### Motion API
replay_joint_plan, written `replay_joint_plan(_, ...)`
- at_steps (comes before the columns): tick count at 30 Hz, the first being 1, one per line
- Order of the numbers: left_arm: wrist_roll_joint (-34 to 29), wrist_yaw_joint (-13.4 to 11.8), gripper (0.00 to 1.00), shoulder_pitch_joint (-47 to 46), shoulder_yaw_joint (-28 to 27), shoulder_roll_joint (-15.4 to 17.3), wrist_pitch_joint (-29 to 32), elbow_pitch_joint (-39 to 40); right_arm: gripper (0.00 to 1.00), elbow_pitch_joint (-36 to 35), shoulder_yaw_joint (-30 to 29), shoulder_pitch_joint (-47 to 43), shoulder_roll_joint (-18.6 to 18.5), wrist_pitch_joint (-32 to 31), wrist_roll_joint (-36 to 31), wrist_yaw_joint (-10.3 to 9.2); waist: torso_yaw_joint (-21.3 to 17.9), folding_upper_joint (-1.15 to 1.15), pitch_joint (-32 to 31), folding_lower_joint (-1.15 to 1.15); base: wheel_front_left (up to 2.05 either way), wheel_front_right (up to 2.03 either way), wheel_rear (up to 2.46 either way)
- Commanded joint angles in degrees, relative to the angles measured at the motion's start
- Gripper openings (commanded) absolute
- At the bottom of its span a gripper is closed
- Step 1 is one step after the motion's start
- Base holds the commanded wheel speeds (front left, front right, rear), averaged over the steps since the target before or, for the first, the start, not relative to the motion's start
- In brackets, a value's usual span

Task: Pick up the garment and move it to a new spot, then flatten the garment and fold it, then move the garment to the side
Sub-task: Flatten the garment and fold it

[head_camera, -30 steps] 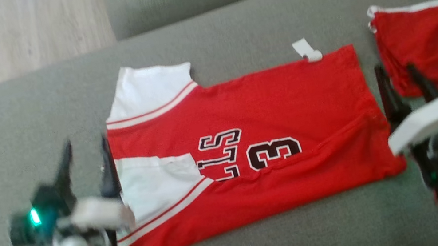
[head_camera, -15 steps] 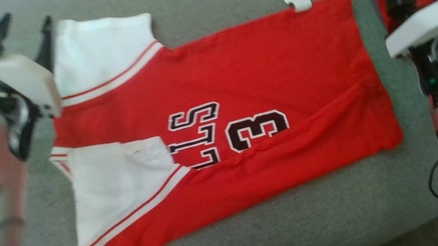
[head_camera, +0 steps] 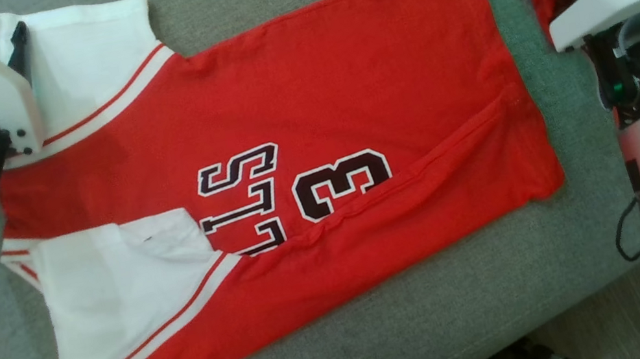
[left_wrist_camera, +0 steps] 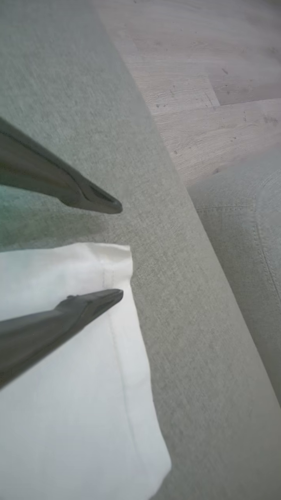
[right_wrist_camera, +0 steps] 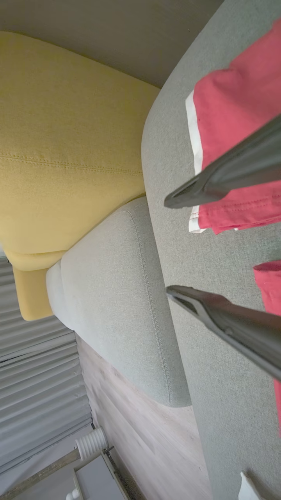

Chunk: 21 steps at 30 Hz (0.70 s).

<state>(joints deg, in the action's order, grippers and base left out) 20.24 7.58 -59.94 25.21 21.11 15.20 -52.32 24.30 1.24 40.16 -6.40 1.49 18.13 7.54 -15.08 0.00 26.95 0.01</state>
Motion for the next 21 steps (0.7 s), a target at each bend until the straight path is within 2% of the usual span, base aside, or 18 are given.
replay_joint_plan(1,0.74,-0.11,1.0,-2.7,-0.77,2.84,0.52,0.81,1.0,-1.65,0.88,1.42,-0.25,0.57,0.21,-0.05,-0.32,0.0,0.41,-0.01,0.0,0.0,0.0)
replay_joint_plan(8,4.11,-0.1,1.0,-4.2,1.51,2.22,4.38,-3.28,1.0,-1.33,1.48,2.34,-0.82,1.1,0.23,-0.05,-0.54,0.0,1.04,-0.01,0.0,0.0,0.0)
replay_joint_plan(9,5.21,-0.1,0.43,-4.03,2.1,1.77,5.17,-3.28,1.0,-1.31,1.55,2.39,-0.98,1.12,0.18,-0.05,-0.48,0.0,1.03,-0.01,0.0,0.0,0.0)
replay_joint_plan(10,6.75,-0.1,0.0,-3.68,2.93,1.27,6.35,-2.96,1.0,-1.25,1.59,2.45,-1.14,1.11,0.16,-0.05,-0.39,0.0,0.96,-0.01,0.0,0.0,0.0)
replay_joint_plan(13,10.73,-0.1,0.0,-2.95,5.32,1.54,7.86,-0.68,1.0,-1.02,1.46,2.61,-1.82,0.93,0.02,-0.05,0.32,0.0,0.52,-0.01,0.0,0.0,0.0)
replay_joint_plan(15,11.43,-0.09,0.0,-3.0,6.61,2.57,4.19,0.78,1.0,-0.7,2.37,2.69,-2.9,0.17,-0.09,-0.05,1.49,0.0,-0.44,-0.01,0.0,0.0,0.0)
replay_joint_plan(17,12.28,-0.09,0.0,-2.64,7.02,2.07,1.28,1.6,1.0,-0.82,5.85,2.35,-4.16,-1.26,1.25,-0.05,2.59,0.0,-1.5,-0.01,0.0,0.0,0.0)
replay_joint_plan(21,13.89,-0.09,0.0,-1.48,7.97,0.48,-4.69,4.23,1.0,0.1,8.43,1.43,-7.66,-2.88,3.7,-0.05,5.63,0.0,-3.93,-0.01,0.0,0.0,0.0)
